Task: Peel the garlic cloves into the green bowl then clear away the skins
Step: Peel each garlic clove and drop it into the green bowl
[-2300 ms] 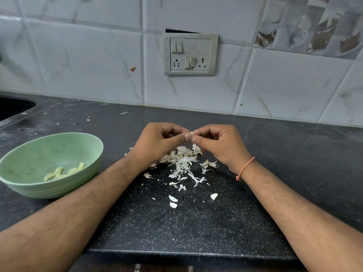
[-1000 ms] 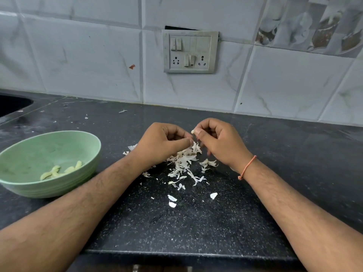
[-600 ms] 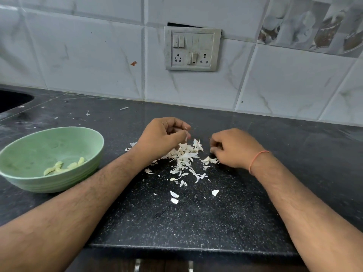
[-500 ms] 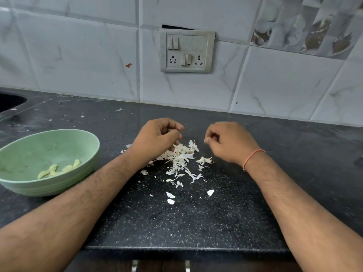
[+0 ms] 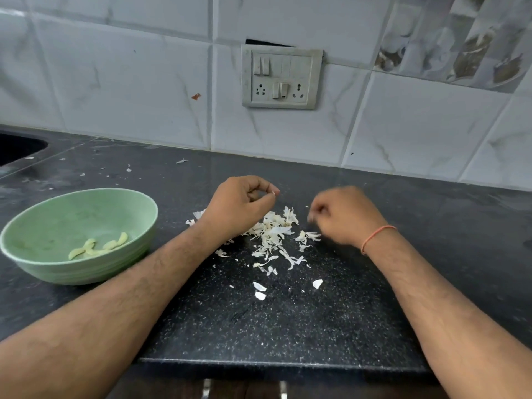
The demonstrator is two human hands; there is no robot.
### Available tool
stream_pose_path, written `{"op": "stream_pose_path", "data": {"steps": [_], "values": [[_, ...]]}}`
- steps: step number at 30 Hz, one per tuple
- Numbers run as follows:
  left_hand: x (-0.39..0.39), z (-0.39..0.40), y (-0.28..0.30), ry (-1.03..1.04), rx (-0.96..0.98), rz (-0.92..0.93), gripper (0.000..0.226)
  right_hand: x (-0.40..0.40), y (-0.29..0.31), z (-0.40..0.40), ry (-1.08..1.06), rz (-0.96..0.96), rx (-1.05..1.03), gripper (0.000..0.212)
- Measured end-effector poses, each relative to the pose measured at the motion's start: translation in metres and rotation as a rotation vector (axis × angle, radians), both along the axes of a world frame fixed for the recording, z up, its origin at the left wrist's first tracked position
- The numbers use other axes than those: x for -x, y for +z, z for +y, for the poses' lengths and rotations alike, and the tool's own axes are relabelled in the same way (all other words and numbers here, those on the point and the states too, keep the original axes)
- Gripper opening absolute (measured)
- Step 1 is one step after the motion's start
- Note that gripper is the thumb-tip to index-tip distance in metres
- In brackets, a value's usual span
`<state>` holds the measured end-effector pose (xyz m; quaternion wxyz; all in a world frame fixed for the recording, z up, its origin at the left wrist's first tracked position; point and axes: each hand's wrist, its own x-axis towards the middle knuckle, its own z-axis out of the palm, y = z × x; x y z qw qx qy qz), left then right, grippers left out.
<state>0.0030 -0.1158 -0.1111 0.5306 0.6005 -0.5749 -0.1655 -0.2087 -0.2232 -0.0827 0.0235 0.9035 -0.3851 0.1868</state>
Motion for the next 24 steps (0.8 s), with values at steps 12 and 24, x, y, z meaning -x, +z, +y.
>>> {"op": "stream_pose_path", "data": {"steps": [12, 24], "values": [[-0.001, -0.003, -0.003, -0.005, 0.06, -0.106, 0.013, -0.011, -0.007, 0.002, 0.081, -0.397, -0.135, 0.005], [0.003, -0.001, 0.001, 0.046, 0.195, -0.093, 0.01, -0.022, -0.016, 0.011, 0.333, -0.762, -0.444, 0.005]]}}
